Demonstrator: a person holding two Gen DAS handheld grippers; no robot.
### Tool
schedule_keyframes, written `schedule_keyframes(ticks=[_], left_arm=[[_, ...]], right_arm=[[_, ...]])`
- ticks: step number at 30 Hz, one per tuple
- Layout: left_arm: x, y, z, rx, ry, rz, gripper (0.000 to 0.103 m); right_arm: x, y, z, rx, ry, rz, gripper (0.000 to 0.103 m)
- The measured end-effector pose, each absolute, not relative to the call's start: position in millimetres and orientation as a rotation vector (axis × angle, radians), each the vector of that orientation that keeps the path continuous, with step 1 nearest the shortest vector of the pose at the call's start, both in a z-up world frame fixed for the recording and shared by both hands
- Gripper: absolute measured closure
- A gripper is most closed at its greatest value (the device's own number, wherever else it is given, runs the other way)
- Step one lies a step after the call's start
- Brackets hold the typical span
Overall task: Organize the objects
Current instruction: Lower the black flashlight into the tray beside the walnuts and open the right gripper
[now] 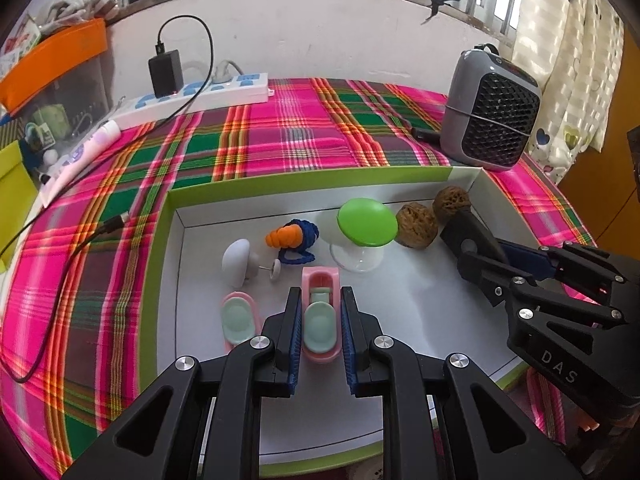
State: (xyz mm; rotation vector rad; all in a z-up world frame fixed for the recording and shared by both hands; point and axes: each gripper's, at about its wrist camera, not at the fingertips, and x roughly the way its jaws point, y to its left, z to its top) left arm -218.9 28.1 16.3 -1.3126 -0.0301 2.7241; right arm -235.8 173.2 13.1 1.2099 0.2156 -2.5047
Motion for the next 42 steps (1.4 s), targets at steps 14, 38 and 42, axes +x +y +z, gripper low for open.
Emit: schedule_keyframes(ticks=[14,38,42], left_arm=[[-218.8,28.3,16.0,-1.31,-0.033,2.723,0.086],[-214.6,26.7,21.1,-1.288,-0.049,2.73,0.073],[-211.9,25.7,23.9,-1.275,-0.058,2.736,0.071]], right_arm=[[-236.7,172.0,11.3,1.187,0.216,-2.51,0.078],[-227.4,173.7,16.4,1.154,0.204,-2.533,0.078],[-226.2,174.1,16.8,1.153,0.203,-2.538,0.075]])
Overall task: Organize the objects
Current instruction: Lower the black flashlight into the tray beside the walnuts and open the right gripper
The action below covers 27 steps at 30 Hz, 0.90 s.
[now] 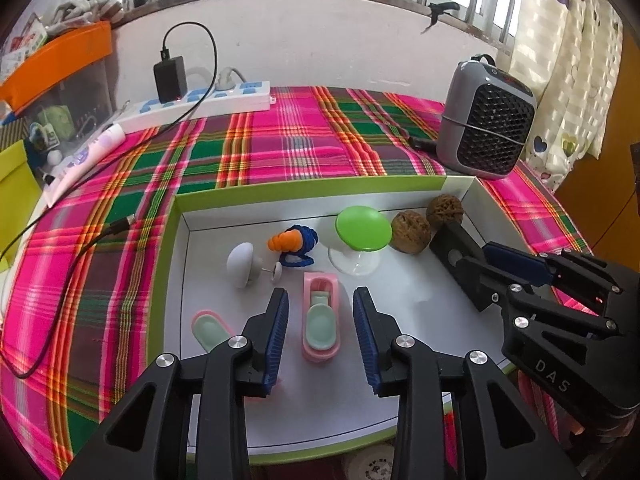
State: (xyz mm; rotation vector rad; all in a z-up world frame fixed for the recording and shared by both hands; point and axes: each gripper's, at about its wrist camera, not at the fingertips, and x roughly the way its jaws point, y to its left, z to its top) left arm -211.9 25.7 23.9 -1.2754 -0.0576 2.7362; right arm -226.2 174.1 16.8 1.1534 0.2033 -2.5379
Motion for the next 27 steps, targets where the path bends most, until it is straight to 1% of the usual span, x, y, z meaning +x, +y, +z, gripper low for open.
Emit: schedule_keyframes(ticks=[2,18,27], left_arm=[[-210.2,25.8,25.2,-1.269,-0.055,2.743,0.071],[-192.8,25.7,35.2,-1.231,-0.038,2.78,0.071],[-177.9,21.4,42.5,-1.205,-0.062,2.796,0.071]], right_arm=[[-224.8,174.8,17.6,1.149,0.199,-2.539,0.073],[-208.8,180.3,27.5,1.105,0.141,-2.568,0.073],[-198.3,180.8,31.3,1.09,0.124,-2.574,0.073]])
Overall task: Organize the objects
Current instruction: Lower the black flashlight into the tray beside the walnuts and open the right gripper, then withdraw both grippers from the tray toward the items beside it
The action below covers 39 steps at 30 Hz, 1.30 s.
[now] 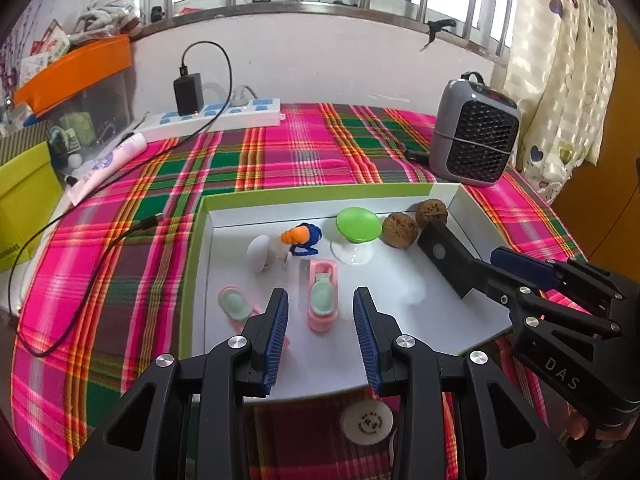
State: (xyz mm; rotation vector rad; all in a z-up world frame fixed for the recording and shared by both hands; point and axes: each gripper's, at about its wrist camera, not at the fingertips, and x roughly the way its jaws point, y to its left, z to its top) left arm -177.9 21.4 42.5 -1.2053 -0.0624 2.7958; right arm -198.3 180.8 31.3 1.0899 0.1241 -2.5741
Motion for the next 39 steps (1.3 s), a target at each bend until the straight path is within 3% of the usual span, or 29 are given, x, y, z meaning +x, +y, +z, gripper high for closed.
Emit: schedule_keyframes(ticks=[8,39], left_arm=[[-162.2,22.1,46.9,-1.181,-0.008,2.838,0.071],[-104.6,3.2,45.2,-1.159,-0.094,2.824,0.071]], right_arm=[[-183.5,181.4,34.9,1.079,0.112,-2.573,0.073],[-118.9,172.0,34.4,1.055,0.072,-2.477,0.073]])
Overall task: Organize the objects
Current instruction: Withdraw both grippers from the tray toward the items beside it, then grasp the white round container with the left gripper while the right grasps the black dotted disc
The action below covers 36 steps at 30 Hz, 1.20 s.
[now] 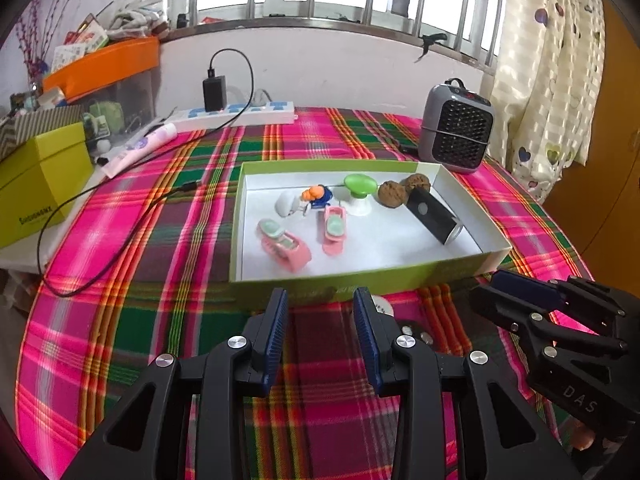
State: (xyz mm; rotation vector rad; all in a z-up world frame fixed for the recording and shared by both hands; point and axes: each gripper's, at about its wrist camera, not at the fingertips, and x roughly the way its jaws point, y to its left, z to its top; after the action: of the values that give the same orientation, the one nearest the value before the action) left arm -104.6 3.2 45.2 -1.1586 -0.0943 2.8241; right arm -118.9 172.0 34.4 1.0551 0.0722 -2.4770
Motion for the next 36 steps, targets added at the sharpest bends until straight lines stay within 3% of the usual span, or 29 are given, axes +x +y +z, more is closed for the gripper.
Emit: schedule_keyframes(ticks=[10,14,36], left_arm=[[-93.6,-8.9,33.0,-1.206,-0.119,2.816,0.071],[-90.5,-13.2,30.4,-1.21,-0.123,2.816,0.071],[-89.4,-20.5,21.3,-1.251,-0.122,2.807,0.07]], right_arm=[[-106.9,160.3,25.6,1.075,0.051,-2.39,0.072],[-102.8,156.8,24.3,1.063,0.039,-2.365,0.059],[-110.2,128.3,4.9,1.133,0.226,-2.385,0.059]])
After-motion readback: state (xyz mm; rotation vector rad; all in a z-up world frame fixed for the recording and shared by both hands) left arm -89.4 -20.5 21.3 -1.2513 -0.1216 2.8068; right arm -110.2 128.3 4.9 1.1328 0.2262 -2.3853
